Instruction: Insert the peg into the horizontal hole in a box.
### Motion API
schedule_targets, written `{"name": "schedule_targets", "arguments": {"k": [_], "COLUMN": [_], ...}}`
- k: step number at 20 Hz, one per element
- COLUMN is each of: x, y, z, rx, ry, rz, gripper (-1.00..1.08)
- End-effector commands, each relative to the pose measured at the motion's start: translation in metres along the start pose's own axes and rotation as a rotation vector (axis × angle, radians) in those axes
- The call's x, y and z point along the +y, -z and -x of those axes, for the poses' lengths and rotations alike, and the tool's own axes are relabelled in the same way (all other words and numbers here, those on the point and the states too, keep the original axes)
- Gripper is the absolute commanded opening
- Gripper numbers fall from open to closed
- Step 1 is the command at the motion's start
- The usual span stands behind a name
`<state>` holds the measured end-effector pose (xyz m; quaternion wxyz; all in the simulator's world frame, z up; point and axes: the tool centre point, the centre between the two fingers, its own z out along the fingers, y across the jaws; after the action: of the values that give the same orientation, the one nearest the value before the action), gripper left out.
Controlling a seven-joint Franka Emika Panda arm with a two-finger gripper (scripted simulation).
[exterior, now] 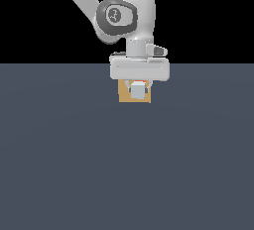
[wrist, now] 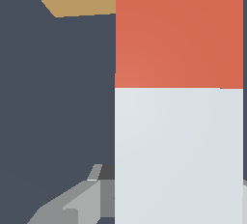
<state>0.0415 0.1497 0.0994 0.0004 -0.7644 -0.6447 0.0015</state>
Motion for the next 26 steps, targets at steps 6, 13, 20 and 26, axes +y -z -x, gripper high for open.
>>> {"name": "schedule_targets", "arguments": {"k": [6,13,20,26], "x": [0.001,0.002,0.001,-0.001], "y": [0.008,0.009,0.008,0.008], "z": [-0.024,-0.024,-0.025,-0.049], "rx": [0.002,0.002,0.001,0.001], "ry": [0.060,0.063,0.063,0.063], "rz": [0.003,0.004,0.002,0.002], "gripper": [-1.00,-1.00,-1.00,-1.00]}}
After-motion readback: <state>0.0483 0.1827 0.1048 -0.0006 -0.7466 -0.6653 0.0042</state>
